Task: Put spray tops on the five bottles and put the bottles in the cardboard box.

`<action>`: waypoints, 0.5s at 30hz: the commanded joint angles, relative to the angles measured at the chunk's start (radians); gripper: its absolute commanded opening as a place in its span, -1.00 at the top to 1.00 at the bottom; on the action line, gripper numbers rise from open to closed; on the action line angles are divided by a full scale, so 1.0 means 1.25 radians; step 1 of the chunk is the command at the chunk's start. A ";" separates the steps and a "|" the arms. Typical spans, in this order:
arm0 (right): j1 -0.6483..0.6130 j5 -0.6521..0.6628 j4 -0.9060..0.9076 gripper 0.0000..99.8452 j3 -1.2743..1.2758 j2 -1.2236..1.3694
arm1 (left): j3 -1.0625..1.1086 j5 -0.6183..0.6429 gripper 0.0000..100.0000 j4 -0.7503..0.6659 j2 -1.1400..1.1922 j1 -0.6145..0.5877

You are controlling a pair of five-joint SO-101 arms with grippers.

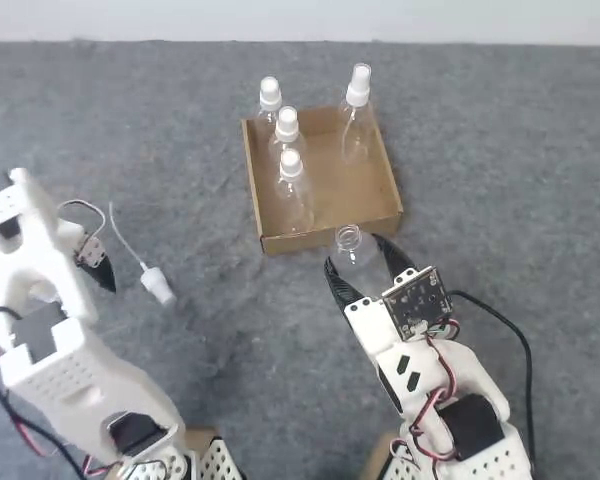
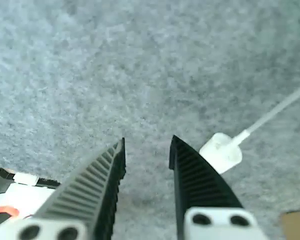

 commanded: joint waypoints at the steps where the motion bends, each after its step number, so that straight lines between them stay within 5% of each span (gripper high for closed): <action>1: 0.014 0.001 -0.014 0.99 -0.010 0.007 | -0.046 0.018 0.73 0.026 -0.020 -0.002; 7: 0.014 0.001 -0.014 0.99 -0.010 0.007 | -0.082 0.014 0.92 0.033 -0.020 -0.007; 15: 0.014 0.001 -0.014 0.98 -0.010 0.007 | -0.090 -0.092 0.93 0.033 -0.058 -0.006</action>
